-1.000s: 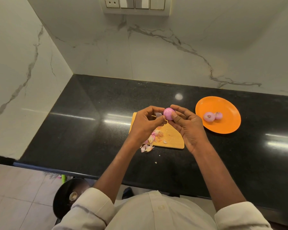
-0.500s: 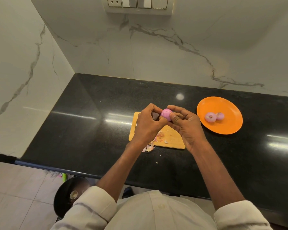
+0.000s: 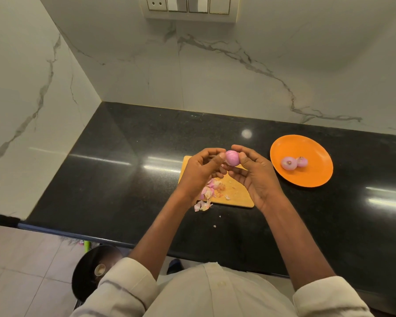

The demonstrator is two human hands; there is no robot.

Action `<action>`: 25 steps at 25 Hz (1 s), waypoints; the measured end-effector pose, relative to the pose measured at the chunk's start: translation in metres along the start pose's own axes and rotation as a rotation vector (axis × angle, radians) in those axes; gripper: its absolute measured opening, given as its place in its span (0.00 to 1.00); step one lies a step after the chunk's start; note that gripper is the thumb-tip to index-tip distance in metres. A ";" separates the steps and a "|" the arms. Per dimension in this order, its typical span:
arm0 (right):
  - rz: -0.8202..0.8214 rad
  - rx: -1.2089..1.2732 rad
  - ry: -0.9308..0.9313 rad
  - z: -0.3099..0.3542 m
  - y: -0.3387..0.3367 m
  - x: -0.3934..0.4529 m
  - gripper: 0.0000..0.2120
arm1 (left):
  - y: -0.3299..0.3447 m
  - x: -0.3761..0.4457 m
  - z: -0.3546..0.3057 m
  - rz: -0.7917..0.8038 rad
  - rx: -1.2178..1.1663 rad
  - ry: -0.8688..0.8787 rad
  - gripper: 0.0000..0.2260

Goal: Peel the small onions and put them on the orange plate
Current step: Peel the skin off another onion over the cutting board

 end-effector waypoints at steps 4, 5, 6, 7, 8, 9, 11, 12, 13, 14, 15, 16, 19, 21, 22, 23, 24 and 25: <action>-0.033 0.061 0.057 -0.005 0.001 0.003 0.11 | 0.004 0.002 0.001 0.018 0.155 0.076 0.18; -0.036 0.074 0.066 -0.005 0.001 0.003 0.12 | 0.005 0.002 0.002 0.013 0.159 0.086 0.17; -0.042 0.076 0.070 -0.005 0.000 0.004 0.12 | 0.005 0.002 0.002 0.014 0.158 0.092 0.16; -0.048 0.073 0.072 -0.005 -0.001 0.004 0.12 | 0.005 0.002 0.002 0.018 0.159 0.094 0.16; -0.054 0.068 0.073 -0.005 -0.002 0.004 0.12 | 0.005 0.002 0.002 0.020 0.166 0.094 0.16; -0.057 0.067 0.075 -0.005 -0.003 0.004 0.11 | 0.005 0.002 0.002 0.017 0.178 0.092 0.15; -0.061 0.059 0.072 -0.006 -0.004 0.004 0.10 | 0.006 0.001 -0.001 0.000 0.203 0.094 0.13; -0.062 0.049 0.068 -0.006 -0.004 0.004 0.09 | 0.008 0.000 -0.002 -0.016 0.213 0.098 0.12; -0.063 0.036 0.066 -0.006 -0.003 0.003 0.09 | 0.008 0.000 -0.003 -0.042 0.220 0.102 0.10; -0.062 0.023 0.068 -0.006 -0.002 0.002 0.09 | 0.007 0.001 -0.003 -0.076 0.217 0.098 0.09; -0.057 0.014 0.071 -0.006 0.000 0.000 0.09 | 0.004 0.002 -0.003 -0.103 0.207 0.088 0.09; -0.048 0.004 0.069 -0.007 0.001 -0.001 0.09 | 0.001 0.003 -0.002 -0.107 0.194 0.077 0.08; -0.031 -0.018 0.025 -0.007 0.001 -0.005 0.08 | -0.004 0.002 0.001 -0.056 0.134 0.049 0.07; -0.053 -0.006 -0.004 -0.006 0.000 -0.005 0.09 | -0.003 -0.001 0.000 -0.033 0.064 0.033 0.10; -0.064 0.008 -0.011 -0.006 0.000 -0.005 0.10 | -0.001 -0.002 0.000 -0.020 0.035 0.034 0.11; -0.070 0.031 -0.012 -0.006 0.000 -0.005 0.10 | 0.000 -0.003 0.000 -0.011 0.018 0.041 0.12; -0.070 0.054 -0.012 -0.007 0.001 -0.006 0.10 | 0.002 -0.003 -0.001 -0.012 0.005 0.050 0.13; -0.060 0.069 -0.013 -0.007 0.003 -0.006 0.10 | 0.002 -0.003 -0.001 -0.024 -0.010 0.055 0.14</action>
Point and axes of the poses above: each hand's wrist, its own x-axis towards the middle knuckle, its own y-axis out of the palm, z = x × y, the point moved 4 cm from there along x, towards the middle knuckle, and after that the axes turned 5 degrees about y, right-handed, at the moved point
